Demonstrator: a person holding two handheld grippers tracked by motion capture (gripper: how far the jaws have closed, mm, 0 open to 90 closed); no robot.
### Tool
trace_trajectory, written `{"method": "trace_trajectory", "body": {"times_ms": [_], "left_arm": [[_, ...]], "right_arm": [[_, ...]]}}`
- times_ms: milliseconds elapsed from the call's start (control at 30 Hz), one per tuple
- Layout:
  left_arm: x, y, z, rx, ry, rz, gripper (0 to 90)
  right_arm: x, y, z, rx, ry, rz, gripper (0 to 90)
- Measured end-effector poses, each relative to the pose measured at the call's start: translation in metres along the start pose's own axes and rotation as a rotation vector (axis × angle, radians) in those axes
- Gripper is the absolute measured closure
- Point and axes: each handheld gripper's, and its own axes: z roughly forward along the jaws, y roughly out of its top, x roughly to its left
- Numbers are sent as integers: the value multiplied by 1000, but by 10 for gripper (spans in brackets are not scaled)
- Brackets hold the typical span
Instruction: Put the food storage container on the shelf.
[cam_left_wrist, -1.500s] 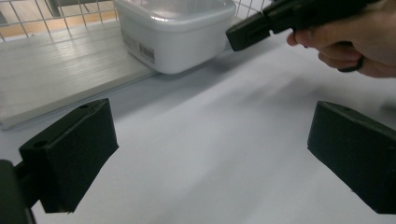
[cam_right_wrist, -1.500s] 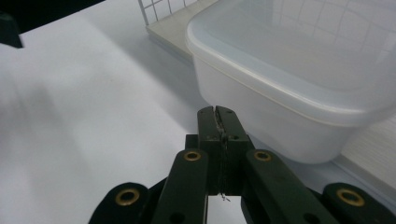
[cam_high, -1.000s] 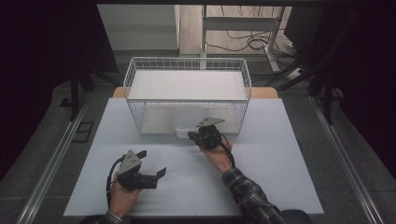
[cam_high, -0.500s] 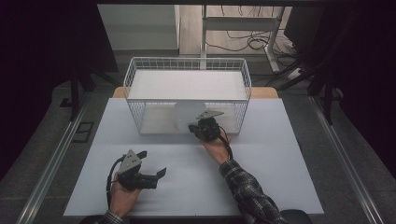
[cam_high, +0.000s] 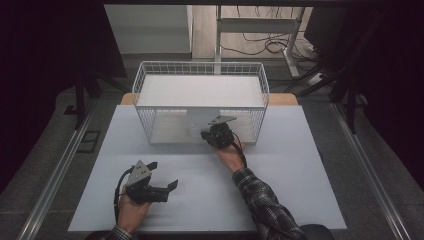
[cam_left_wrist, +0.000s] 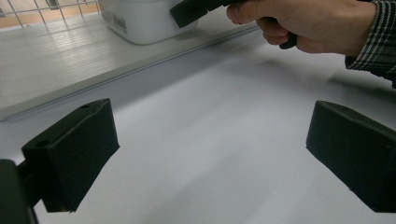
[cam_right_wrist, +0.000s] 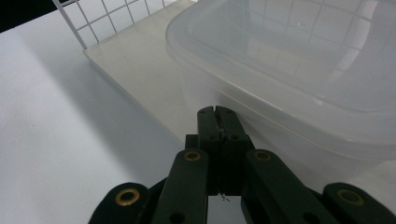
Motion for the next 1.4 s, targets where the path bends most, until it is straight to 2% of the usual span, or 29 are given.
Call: {"method": "trace_trajectory", "body": {"times_ms": [67, 367, 767, 933, 1000, 1133, 1167, 1267, 1300, 1333, 1400], "left_arm": [[0, 0, 0, -1, -1, -1, 15], [0, 0, 0, -1, 3, 1, 16], [0, -1, 1, 9, 4, 13, 33], [1, -1, 2, 7, -2, 8, 40], [1, -1, 2, 8, -4, 8, 39], [0, -1, 3, 10, -10, 11, 37], [0, -1, 3, 10, -10, 11, 37], [0, -1, 3, 15, -9, -1, 39], [0, -1, 3, 15, -9, -1, 39], [1, -1, 3, 17, -11, -9, 39], [1, -1, 3, 19, -10, -9, 39]], "right_arm": [[0, 0, -1, -2, 3, 3, 886], [6, 1, -8, -9, 30, -5, 753], [25, 4, -28, -20, 49, -45, 563], [33, 2, -40, -19, 53, -62, 449], [34, 2, -41, -19, 55, -62, 433], [37, -4, -49, -7, 64, -62, 327], [37, -4, -49, -7, 64, -62, 327], [39, -10, -56, -4, 68, -74, 234], [39, -10, -56, -4, 68, -74, 234], [41, -15, -60, -13, 68, -78, 169], [41, -18, -63, -12, 65, -88, 126]]}}
